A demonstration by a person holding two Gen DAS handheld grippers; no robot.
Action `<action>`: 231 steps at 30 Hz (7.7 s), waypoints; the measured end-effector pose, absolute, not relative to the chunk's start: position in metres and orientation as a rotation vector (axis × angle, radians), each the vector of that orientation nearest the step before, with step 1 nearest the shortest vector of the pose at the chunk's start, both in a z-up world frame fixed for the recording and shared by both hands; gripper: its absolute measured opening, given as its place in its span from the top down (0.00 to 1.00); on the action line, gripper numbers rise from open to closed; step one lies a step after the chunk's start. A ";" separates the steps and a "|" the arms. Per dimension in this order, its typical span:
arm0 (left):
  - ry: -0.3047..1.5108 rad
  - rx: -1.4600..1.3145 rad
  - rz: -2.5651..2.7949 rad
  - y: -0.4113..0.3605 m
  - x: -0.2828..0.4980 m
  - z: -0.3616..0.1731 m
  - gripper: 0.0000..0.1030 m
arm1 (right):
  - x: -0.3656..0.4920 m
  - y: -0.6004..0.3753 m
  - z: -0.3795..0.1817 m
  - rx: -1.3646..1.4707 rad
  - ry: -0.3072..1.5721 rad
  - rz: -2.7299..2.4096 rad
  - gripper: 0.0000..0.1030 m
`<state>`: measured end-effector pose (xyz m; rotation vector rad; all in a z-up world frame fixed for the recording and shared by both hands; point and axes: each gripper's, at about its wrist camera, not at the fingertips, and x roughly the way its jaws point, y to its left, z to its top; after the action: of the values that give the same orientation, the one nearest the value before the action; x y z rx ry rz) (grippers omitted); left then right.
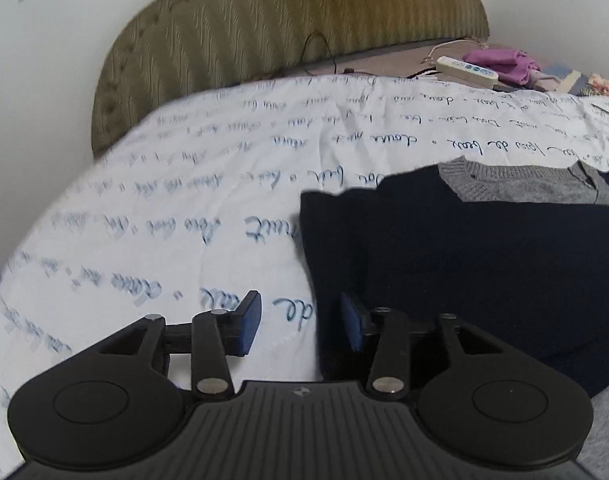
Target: Fold small clothes
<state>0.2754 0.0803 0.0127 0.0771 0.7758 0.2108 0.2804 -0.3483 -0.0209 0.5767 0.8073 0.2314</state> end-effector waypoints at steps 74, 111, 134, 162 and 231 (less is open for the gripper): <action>0.876 -0.590 -0.122 0.152 -0.013 0.011 0.49 | -0.012 -0.393 -0.045 0.853 0.928 0.400 0.53; 0.984 -0.853 -0.253 0.149 -0.090 -0.012 0.76 | -0.086 -0.393 -0.072 1.076 0.939 0.447 0.57; 0.800 -0.827 -0.306 0.156 0.029 0.067 0.95 | 0.022 -0.384 0.006 1.068 0.655 0.605 0.91; 0.736 -0.779 -0.213 0.161 0.290 0.068 0.95 | 0.305 -0.381 -0.014 1.100 0.680 0.529 0.91; 0.614 0.127 0.009 0.009 0.312 0.033 0.56 | 0.307 -0.239 0.011 0.072 0.642 0.380 0.71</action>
<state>0.3121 0.0087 0.0328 0.1271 0.6139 0.0094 0.3068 -0.2388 0.0114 0.0719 0.6420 0.3802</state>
